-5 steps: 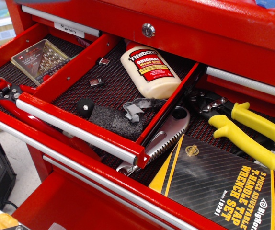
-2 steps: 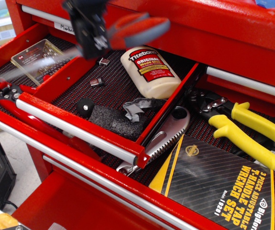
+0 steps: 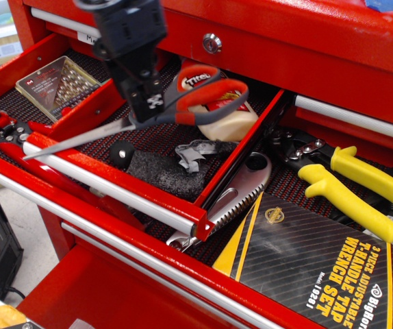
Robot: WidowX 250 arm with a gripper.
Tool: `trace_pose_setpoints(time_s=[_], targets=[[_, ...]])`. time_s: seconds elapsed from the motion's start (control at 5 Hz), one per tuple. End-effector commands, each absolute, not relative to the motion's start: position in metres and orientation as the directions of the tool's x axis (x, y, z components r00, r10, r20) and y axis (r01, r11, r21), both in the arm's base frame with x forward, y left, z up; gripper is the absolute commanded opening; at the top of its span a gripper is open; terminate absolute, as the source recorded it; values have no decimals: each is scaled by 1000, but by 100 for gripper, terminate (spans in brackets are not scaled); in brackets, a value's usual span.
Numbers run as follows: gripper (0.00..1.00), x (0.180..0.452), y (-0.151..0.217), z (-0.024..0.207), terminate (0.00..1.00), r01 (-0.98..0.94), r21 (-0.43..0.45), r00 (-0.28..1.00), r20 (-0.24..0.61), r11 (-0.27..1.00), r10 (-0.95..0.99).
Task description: Pick up scissors and put into drawer
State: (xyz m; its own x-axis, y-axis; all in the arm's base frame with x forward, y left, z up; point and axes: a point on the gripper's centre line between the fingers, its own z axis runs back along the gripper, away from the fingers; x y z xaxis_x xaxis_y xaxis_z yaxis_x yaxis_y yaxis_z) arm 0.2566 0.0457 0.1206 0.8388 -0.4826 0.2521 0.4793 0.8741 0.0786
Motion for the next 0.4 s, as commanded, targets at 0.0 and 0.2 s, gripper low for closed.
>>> trace_pose_setpoints(time_s=[0.0,0.2], targets=[[100,271,37,141,0,497,110,814,283,861,-506],[100,271,37,141,100,497,110,814,283,861,-506]])
